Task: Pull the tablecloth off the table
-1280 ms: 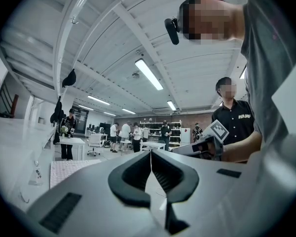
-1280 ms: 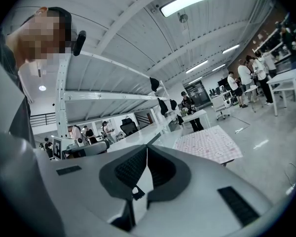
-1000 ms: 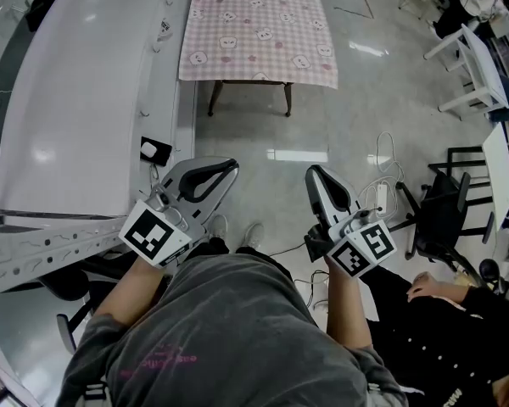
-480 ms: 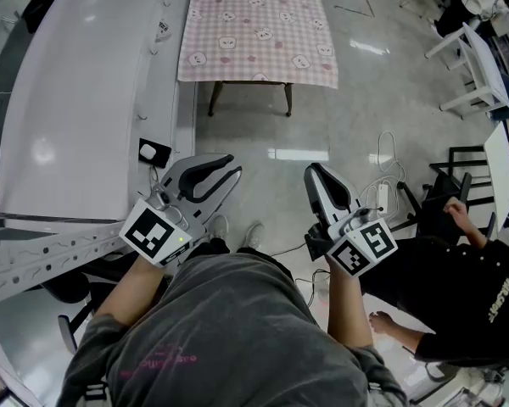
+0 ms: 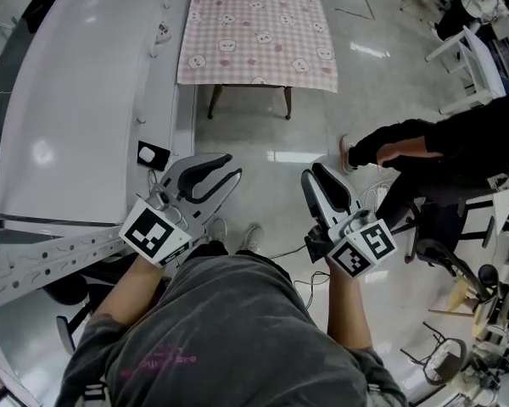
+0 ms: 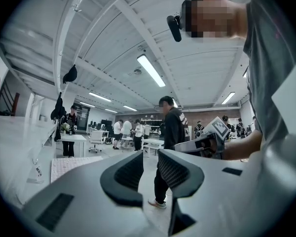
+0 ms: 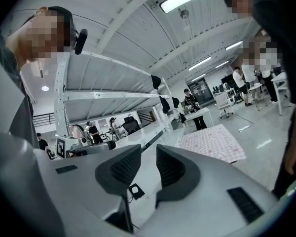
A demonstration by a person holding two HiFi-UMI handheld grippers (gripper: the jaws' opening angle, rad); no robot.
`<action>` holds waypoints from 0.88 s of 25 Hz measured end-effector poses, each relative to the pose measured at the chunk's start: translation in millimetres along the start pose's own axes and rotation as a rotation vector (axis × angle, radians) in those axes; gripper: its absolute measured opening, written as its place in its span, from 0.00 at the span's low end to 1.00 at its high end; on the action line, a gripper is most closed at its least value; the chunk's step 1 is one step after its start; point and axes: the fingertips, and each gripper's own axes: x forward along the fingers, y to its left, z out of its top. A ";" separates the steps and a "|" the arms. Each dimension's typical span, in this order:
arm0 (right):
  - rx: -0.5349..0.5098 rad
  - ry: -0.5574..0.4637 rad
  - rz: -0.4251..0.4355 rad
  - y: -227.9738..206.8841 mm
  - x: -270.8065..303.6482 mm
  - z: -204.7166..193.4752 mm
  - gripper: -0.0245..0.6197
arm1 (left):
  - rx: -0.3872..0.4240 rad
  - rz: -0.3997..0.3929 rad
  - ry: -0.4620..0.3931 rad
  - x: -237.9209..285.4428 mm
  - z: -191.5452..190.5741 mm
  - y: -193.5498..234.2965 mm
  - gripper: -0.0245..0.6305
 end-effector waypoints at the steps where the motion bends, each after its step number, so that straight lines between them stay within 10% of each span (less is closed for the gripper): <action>1: 0.001 0.000 0.003 0.0 0.5 0.3 0.16 | 0.000 0.001 0.002 0.1 -0.1 0.6 0.19; 22: 0.010 -0.005 0.053 -16.5 -17.8 5.0 0.32 | -0.006 0.057 0.019 18.8 -4.8 -11.2 0.30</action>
